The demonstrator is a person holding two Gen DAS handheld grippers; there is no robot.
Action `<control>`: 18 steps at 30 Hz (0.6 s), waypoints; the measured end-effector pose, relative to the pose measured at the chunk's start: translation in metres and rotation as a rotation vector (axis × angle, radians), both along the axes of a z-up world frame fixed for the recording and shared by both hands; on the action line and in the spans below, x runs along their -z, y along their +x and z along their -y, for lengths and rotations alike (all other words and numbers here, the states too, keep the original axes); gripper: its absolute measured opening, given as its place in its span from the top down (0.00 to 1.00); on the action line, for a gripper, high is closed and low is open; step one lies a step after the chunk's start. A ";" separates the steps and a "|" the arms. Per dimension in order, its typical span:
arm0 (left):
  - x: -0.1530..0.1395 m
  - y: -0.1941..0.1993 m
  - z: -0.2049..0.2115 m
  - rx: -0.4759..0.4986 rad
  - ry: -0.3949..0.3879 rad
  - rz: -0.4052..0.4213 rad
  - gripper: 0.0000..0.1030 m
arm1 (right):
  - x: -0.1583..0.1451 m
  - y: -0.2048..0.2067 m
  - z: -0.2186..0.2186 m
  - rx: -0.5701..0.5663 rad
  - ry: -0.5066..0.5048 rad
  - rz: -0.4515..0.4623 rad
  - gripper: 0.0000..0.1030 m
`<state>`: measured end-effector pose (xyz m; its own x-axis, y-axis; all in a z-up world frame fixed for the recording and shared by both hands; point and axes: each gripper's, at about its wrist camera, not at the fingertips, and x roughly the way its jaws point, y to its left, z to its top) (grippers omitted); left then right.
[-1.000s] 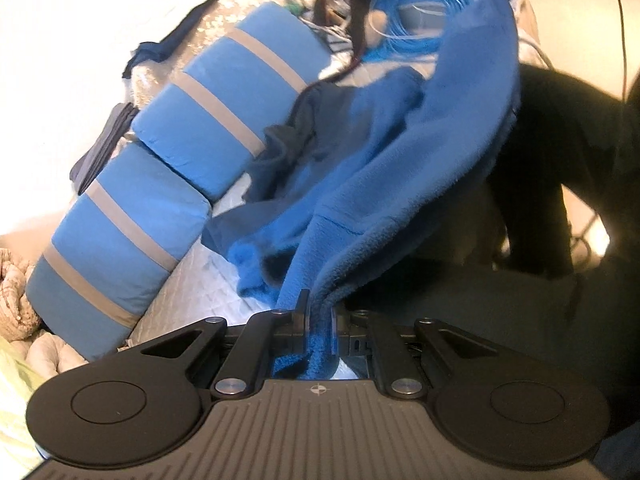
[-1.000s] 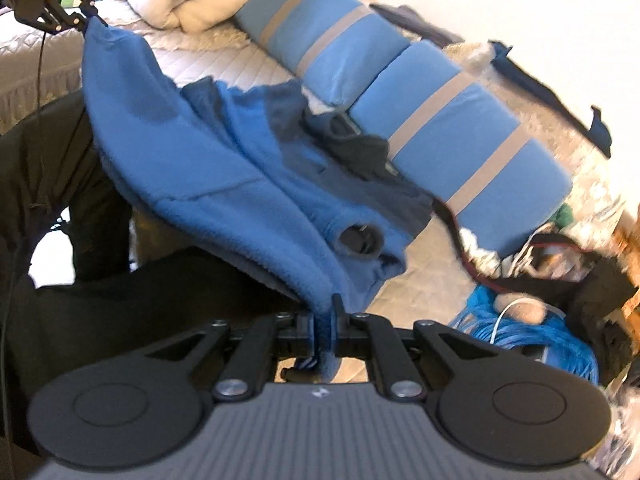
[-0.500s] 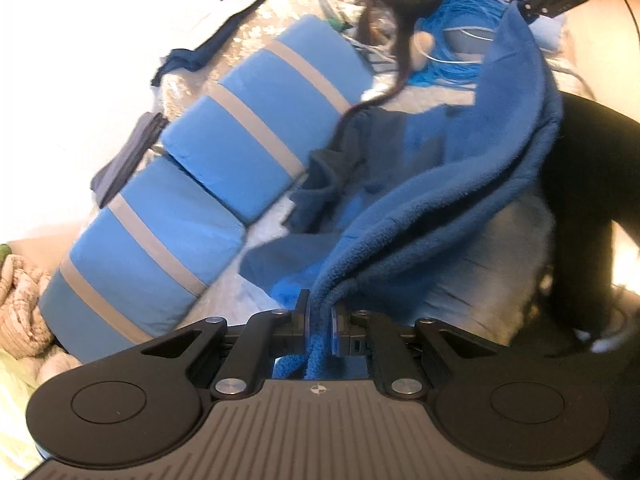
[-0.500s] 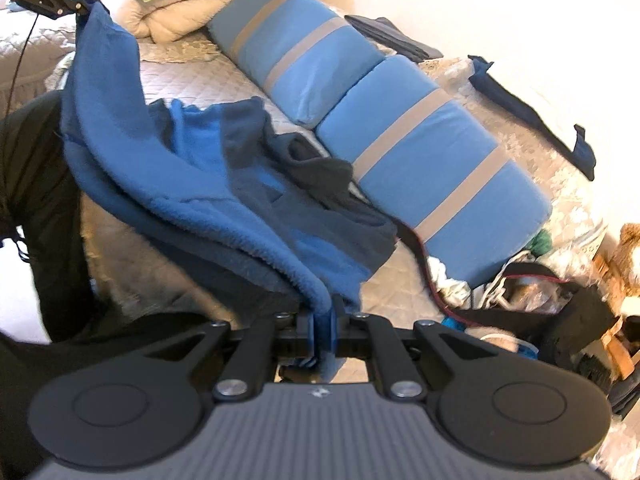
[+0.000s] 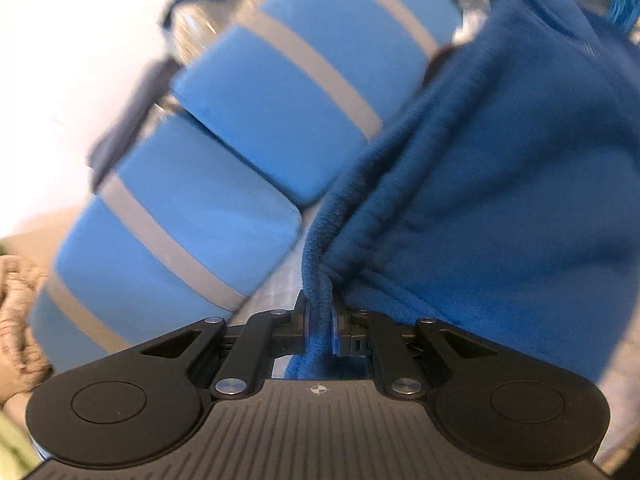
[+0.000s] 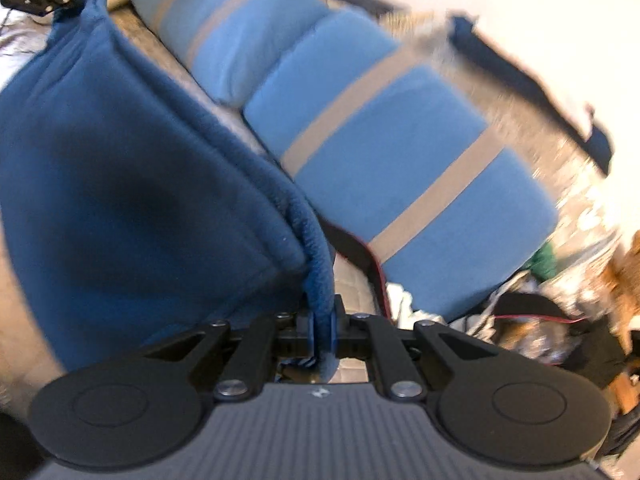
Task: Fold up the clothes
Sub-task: 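Open both grippers and release the jacket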
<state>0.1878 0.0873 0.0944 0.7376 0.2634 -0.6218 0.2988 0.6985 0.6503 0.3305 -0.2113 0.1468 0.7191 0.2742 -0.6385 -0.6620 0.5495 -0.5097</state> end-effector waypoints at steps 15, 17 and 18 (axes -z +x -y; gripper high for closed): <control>0.044 0.032 -0.024 -0.037 -0.096 -0.030 0.54 | 0.089 0.100 -0.050 0.031 -0.084 -0.143 0.43; 0.015 0.026 -0.029 -0.033 -0.273 0.012 0.39 | 0.069 0.105 -0.057 -0.001 0.042 -0.168 0.25; 0.003 0.025 -0.030 -0.031 -0.361 0.026 0.36 | 0.059 0.107 -0.060 -0.017 0.104 -0.180 0.22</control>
<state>0.2130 0.1173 0.0918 0.7494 0.0528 -0.6600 0.2603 0.8930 0.3671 0.4379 -0.1510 0.0877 0.5908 0.3566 -0.7237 -0.7467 0.5813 -0.3232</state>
